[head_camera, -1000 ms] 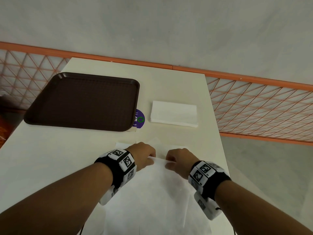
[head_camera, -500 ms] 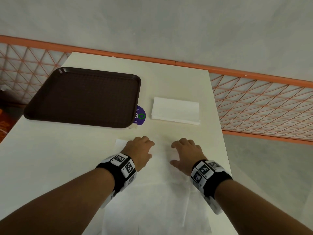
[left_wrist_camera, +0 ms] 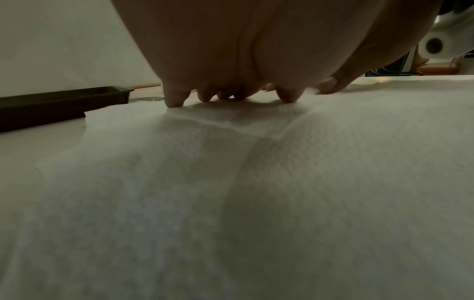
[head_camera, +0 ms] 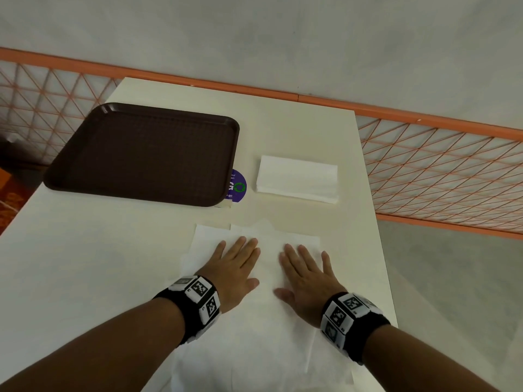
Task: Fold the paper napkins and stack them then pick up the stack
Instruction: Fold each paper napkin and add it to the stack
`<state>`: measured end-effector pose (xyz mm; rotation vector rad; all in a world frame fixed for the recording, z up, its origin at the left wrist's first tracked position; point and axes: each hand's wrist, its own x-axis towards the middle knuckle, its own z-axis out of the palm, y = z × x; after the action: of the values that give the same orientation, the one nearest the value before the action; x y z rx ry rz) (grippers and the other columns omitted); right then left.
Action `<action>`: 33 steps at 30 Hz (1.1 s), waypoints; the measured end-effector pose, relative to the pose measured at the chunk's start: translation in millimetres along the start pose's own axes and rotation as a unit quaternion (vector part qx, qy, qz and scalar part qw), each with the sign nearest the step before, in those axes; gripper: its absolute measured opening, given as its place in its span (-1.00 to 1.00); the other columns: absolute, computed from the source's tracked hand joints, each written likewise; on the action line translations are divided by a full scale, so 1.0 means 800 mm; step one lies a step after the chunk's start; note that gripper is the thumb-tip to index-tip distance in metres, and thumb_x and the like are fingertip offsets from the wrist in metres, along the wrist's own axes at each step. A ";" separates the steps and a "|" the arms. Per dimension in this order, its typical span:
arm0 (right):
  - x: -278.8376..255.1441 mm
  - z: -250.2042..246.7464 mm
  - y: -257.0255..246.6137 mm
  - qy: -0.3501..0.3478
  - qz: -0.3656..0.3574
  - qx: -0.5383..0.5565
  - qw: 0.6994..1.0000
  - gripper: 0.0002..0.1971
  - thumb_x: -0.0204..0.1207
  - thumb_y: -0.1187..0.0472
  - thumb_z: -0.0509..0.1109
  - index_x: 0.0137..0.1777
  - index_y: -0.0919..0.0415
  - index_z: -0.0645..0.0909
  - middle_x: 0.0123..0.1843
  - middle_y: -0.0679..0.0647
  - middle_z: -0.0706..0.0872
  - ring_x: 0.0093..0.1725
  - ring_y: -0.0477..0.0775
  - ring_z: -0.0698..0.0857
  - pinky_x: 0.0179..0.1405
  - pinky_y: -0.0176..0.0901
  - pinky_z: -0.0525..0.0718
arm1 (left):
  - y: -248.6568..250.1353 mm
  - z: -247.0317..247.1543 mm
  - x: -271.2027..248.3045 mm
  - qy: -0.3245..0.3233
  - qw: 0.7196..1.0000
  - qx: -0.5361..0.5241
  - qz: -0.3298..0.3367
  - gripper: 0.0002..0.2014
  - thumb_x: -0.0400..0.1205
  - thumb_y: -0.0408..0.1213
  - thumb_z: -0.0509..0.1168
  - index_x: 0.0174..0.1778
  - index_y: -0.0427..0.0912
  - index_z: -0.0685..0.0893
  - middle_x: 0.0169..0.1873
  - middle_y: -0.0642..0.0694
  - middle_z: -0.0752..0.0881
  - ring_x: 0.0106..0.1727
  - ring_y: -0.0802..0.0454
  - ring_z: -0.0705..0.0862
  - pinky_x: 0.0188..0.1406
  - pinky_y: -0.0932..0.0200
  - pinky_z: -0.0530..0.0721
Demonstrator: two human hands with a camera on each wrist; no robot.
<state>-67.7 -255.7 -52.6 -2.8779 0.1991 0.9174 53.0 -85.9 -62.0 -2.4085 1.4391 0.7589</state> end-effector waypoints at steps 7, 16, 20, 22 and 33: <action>0.013 -0.007 -0.015 0.026 -0.021 0.021 0.999 -0.03 0.26 -0.38 -0.67 0.67 0.10 -0.38 0.69 0.00 -0.42 0.68 0.06 -0.35 0.58 0.24 -0.36 | 0.008 0.004 0.003 0.015 1.000 -0.009 0.011 -0.19 0.52 0.25 -0.52 0.66 -0.11 -0.33 0.61 -0.01 -0.45 0.65 -0.01 -0.40 0.61 -0.12 -0.30; 0.019 -0.037 0.016 0.095 0.022 0.016 0.995 -0.53 0.67 -0.07 0.11 0.53 0.08 0.33 0.53 0.04 0.35 0.46 0.18 0.38 0.43 0.14 0.36 | -0.015 -0.036 -0.002 0.079 0.992 -0.074 -0.064 -0.48 0.66 0.15 0.06 0.44 -0.08 0.43 0.35 -0.04 0.46 0.36 -0.07 0.44 0.33 0.00 0.44; 0.036 -0.064 0.022 0.049 0.061 0.054 0.995 -0.58 0.58 -0.13 0.29 0.35 0.04 0.45 0.34 0.04 0.52 0.33 0.16 0.48 0.28 0.09 0.45 | -0.024 -0.060 0.009 0.025 0.975 -0.175 -0.137 -0.60 0.60 0.06 0.31 0.26 -0.07 0.51 0.24 -0.03 0.57 0.26 -0.07 0.56 0.30 0.04 0.48; 0.042 -0.070 0.025 0.024 0.069 0.061 0.996 -0.61 0.55 -0.13 0.34 0.29 0.03 0.47 0.30 0.03 0.56 0.31 0.17 0.49 0.26 0.07 0.43 | -0.029 -0.062 0.011 0.003 0.965 -0.207 -0.162 -0.68 0.55 0.03 0.38 0.10 -0.05 0.57 0.16 -0.03 0.63 0.18 -0.05 0.60 0.23 0.07 0.54; 0.040 -0.078 0.027 -0.001 0.070 0.140 0.988 -0.84 0.46 0.06 0.44 -0.11 -0.02 0.48 -0.01 -0.02 0.63 0.02 0.12 0.66 -0.02 -0.14 0.60 | -0.007 -0.067 0.020 0.027 0.975 -0.208 -0.071 -0.48 0.59 -0.03 0.35 0.48 0.06 0.43 0.39 0.02 0.41 0.43 -0.06 0.40 0.44 0.04 0.39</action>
<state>-9.8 -289.0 -22.3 -2.6287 0.4948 0.8383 80.4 -119.4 -25.8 -2.8228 1.2030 1.0555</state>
